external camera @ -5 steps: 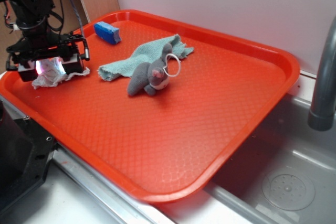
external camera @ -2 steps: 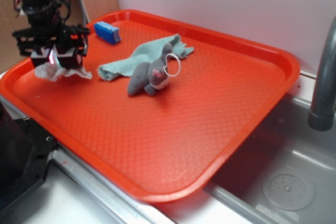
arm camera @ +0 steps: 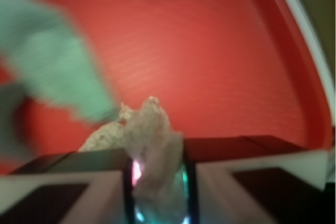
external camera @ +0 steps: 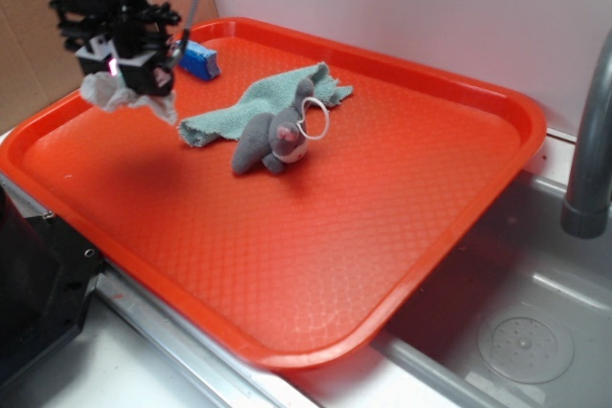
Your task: Grab the white paper.
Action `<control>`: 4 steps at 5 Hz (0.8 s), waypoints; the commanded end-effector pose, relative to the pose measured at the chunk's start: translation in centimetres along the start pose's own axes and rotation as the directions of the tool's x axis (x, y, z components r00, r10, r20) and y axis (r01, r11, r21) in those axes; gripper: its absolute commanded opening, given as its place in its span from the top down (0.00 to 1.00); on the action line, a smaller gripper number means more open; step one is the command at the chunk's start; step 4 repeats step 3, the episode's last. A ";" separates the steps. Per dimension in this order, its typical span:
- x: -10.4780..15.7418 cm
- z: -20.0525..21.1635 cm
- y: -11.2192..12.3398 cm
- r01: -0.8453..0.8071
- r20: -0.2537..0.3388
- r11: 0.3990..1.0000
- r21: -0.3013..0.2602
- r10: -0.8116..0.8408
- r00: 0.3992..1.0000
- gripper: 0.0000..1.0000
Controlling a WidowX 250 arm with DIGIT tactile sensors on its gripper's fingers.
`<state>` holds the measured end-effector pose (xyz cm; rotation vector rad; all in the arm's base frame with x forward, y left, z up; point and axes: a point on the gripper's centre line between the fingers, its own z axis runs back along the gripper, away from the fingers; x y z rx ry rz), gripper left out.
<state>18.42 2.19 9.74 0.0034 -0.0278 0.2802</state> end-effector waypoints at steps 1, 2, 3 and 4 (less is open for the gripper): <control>-2.5 6.9 -3.7 0.190 0.083 0.979 -0.076 -0.184 0.979 1.00; -4.0 8.0 -4.6 0.186 0.040 0.979 -0.078 -0.183 0.982 1.00; -3.6 8.1 -4.4 0.162 0.038 0.986 -0.033 -0.161 0.986 1.00; -3.6 8.1 -4.4 0.162 0.038 0.986 -0.033 -0.161 0.986 1.00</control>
